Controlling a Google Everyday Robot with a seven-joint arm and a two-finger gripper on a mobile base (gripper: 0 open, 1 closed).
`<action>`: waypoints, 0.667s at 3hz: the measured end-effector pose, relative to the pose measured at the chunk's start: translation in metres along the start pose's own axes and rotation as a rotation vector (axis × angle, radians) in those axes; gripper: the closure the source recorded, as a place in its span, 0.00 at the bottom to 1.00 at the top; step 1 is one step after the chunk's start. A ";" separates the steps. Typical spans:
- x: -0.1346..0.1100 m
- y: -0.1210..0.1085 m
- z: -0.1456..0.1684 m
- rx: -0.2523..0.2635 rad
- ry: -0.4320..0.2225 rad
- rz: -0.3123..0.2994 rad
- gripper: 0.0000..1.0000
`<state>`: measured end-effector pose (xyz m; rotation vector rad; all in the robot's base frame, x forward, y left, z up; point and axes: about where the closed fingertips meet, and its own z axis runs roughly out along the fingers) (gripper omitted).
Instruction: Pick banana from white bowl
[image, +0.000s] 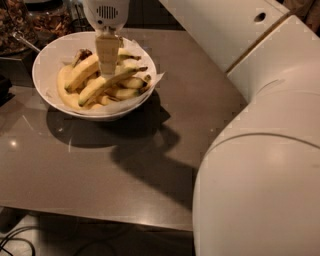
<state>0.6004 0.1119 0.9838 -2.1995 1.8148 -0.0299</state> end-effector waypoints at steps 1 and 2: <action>-0.001 -0.002 0.013 -0.028 0.001 0.010 0.42; 0.004 0.001 0.025 -0.056 0.018 0.023 0.46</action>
Offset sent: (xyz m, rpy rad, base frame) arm -0.0258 -0.0379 -0.0435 -0.1781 0.2081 -0.0347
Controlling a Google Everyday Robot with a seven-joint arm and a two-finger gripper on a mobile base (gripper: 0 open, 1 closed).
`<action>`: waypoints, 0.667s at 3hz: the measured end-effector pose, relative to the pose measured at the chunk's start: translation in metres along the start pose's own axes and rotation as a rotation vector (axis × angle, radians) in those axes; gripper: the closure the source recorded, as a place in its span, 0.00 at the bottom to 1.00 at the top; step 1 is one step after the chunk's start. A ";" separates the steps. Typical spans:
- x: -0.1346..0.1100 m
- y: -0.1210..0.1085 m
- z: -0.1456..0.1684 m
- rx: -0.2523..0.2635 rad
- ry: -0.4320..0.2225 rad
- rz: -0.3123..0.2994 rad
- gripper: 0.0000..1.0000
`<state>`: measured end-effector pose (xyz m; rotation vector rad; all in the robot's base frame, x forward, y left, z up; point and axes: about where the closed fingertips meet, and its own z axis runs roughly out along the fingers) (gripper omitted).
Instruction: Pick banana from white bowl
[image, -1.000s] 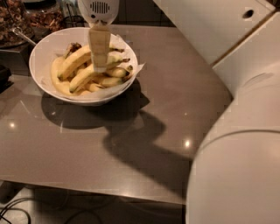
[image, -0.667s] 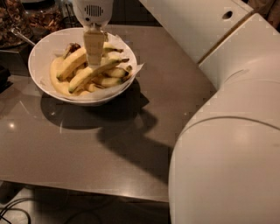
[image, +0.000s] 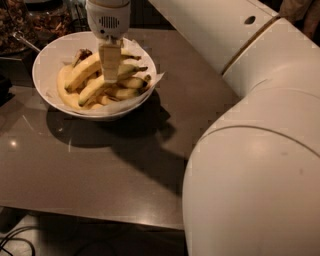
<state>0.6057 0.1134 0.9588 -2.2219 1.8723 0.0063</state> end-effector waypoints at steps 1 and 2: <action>0.006 0.004 0.012 -0.029 0.019 0.010 0.45; 0.012 0.007 0.022 -0.052 0.035 0.014 0.44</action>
Offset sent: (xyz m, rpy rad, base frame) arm -0.0289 -0.0417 -0.0379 -0.1672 0.1698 -0.0149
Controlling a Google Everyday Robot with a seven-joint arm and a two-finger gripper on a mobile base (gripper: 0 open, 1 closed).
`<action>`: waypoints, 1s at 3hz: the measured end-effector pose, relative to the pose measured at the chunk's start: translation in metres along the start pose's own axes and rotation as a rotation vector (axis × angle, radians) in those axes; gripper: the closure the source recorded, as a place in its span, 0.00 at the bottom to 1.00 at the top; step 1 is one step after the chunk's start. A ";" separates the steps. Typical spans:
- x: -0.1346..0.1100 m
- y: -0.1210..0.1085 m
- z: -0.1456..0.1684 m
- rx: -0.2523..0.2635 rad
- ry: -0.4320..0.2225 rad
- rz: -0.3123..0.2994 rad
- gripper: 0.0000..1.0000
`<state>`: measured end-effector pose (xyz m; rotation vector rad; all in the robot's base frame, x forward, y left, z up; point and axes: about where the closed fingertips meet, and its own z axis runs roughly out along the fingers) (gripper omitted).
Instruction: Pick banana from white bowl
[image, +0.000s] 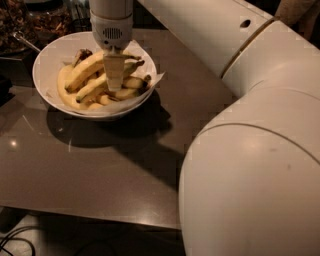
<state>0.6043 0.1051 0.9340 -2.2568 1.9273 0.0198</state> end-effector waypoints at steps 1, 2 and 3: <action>0.003 0.000 0.007 -0.010 0.013 -0.003 0.43; 0.004 0.000 0.011 -0.018 0.023 -0.009 0.40; 0.005 0.000 0.016 -0.025 0.028 -0.014 0.38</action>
Offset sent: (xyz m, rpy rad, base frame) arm -0.0228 -0.0299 -0.0167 -0.1356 0.1111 0.0163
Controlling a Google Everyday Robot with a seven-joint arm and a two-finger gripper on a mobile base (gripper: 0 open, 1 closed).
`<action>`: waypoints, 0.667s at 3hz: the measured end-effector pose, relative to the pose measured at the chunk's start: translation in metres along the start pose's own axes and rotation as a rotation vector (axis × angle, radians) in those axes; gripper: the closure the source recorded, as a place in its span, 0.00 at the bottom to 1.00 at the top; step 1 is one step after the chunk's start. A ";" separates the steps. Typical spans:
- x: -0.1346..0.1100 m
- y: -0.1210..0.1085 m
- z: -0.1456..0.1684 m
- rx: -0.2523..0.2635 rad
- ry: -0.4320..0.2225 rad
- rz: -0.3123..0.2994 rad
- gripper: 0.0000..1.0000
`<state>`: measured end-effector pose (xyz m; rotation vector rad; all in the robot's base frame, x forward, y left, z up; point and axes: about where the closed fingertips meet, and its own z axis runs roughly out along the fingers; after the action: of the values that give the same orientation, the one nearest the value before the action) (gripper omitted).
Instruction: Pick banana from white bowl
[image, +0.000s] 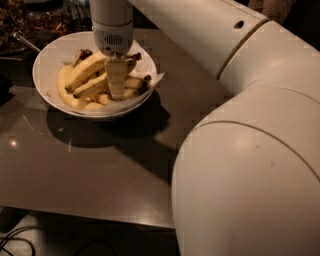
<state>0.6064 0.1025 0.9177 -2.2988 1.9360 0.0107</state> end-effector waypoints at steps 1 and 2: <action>0.001 0.000 0.003 -0.006 0.001 -0.002 0.36; 0.003 0.004 0.001 0.015 0.009 -0.019 0.54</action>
Offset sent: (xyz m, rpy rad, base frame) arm -0.0287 -0.0267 0.0002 -0.0860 0.0190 0.0348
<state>0.6026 0.0991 0.9164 -2.3114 1.9112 -0.0164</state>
